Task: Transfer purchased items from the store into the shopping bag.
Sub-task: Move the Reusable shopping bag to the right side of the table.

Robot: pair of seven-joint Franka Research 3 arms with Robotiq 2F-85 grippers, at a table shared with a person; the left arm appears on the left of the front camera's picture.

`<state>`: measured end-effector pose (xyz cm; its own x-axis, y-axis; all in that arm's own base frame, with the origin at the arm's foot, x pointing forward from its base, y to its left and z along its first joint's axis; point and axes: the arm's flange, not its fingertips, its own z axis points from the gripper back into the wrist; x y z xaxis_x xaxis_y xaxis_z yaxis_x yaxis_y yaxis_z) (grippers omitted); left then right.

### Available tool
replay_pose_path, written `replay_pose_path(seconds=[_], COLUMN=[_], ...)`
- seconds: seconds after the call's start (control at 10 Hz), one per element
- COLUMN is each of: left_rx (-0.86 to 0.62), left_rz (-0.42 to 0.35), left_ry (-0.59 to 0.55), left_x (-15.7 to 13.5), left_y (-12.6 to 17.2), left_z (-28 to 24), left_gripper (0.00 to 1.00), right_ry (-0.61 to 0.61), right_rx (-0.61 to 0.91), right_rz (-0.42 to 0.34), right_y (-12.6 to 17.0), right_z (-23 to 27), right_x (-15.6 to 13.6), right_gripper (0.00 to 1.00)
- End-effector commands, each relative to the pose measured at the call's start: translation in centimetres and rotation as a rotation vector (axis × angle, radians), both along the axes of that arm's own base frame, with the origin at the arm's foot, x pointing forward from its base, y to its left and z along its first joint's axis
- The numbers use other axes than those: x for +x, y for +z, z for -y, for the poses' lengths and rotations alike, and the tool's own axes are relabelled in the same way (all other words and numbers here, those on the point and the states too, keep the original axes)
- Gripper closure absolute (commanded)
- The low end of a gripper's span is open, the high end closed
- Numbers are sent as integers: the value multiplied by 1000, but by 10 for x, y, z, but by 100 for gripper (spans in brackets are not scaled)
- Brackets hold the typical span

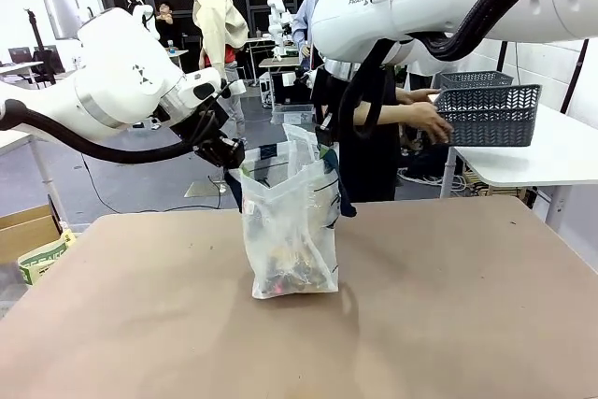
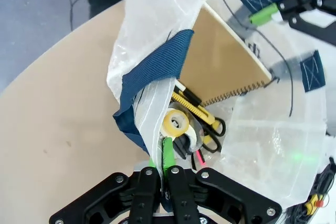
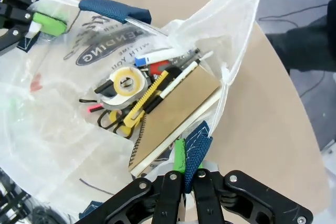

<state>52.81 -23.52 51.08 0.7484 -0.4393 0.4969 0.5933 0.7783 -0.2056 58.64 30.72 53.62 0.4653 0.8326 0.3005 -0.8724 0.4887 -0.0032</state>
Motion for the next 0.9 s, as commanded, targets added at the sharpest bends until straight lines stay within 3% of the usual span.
replay_pose_path(seconds=[0.0,0.3,0.4,0.5,0.8], left_rx=[-75,-161,-175,-120,-131], left_rz=[50,84,65,53,51], left_ry=[157,258,218,232,238], left_x=[-7,-11,-10,-2,-5], left_y=[6,10,9,11,8], left_z=[-13,-20,-17,-22,-20], left_gripper=[100,100,100,100,100], right_ry=[-88,-224,-219,-158,-180], right_rx=[30,189,207,112,138], right_rz=[15,-65,-88,-55,-77], right_y=[4,4,2,7,5], right_z=[4,18,16,13,15], right_x=[-1,4,6,8,9], right_gripper=[100,100,100,100,100])
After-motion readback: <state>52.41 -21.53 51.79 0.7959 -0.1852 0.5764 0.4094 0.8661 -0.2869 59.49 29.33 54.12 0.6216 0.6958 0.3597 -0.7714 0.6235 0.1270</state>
